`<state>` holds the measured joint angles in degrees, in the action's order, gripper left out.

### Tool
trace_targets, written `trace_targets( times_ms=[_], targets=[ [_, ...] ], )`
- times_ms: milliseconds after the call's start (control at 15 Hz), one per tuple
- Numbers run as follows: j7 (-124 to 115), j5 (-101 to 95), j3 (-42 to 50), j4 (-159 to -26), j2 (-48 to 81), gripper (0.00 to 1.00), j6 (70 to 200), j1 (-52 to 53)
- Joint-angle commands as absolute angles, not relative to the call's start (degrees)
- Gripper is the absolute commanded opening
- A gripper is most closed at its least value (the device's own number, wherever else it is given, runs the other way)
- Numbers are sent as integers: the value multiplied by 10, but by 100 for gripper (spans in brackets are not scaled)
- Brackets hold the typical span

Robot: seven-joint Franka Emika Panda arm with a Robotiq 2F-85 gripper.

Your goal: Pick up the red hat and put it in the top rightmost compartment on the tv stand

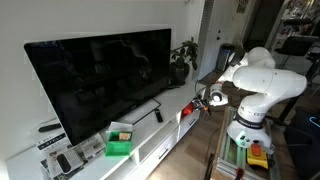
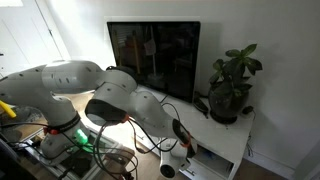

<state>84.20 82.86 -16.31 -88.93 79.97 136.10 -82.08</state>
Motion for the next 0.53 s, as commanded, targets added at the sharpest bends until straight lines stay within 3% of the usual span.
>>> trace_targets(
  times_ms=[0,467],
  targets=[
    [884,890,-104,-905,760,100,1336,-773],
    [940,951,-22,-922,736,100,1256,-716]
  ],
)
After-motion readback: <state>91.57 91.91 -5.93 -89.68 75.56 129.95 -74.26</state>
